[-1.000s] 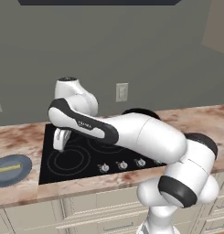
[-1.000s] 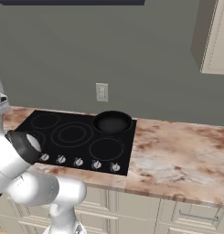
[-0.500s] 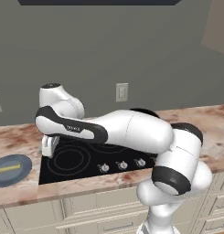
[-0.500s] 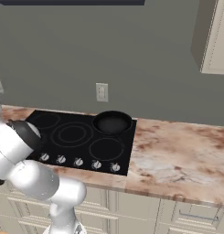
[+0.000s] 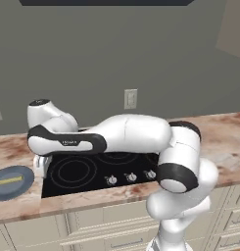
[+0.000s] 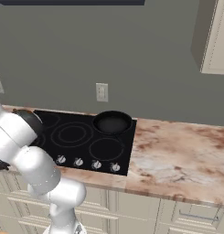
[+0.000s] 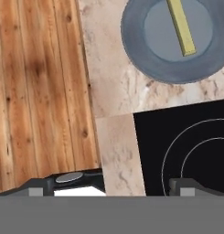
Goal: Pick up the butter stick and place it in the pan. Then turn on the burner for the pan.
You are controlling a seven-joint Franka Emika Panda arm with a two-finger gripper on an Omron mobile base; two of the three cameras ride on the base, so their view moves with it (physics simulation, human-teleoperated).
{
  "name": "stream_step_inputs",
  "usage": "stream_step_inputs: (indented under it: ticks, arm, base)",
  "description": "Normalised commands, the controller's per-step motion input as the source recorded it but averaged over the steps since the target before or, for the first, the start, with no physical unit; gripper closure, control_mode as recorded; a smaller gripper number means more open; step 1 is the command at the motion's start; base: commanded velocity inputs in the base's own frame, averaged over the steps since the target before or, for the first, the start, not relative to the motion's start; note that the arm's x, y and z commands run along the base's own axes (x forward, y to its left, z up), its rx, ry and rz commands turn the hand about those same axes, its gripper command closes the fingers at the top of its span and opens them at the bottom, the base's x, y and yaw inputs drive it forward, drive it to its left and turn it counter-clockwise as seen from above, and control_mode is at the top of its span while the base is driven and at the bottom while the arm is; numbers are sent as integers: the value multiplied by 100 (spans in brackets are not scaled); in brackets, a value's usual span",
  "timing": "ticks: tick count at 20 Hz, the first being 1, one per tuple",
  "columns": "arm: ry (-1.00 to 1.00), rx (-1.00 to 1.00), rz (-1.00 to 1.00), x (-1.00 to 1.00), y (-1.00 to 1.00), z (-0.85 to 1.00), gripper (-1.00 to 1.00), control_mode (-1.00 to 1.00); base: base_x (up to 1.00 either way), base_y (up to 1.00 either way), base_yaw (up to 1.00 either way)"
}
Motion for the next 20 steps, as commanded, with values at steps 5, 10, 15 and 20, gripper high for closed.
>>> stream_step_inputs:
  ticks: [5,10,15,20]
  arm:
    - [0,-3,4,12,37,-23,-100,-100]
    - [1,-4,0,14,20,-16,-100,-100]
    - [0,-2,0,24,20,-16,-100,-100]
    - [0,-1,0,12,17,-11,-100,-100]
  base:
    - [0,0,0]
    - [0,0,0]
    - [0,0,0]
    - [0,0,0]
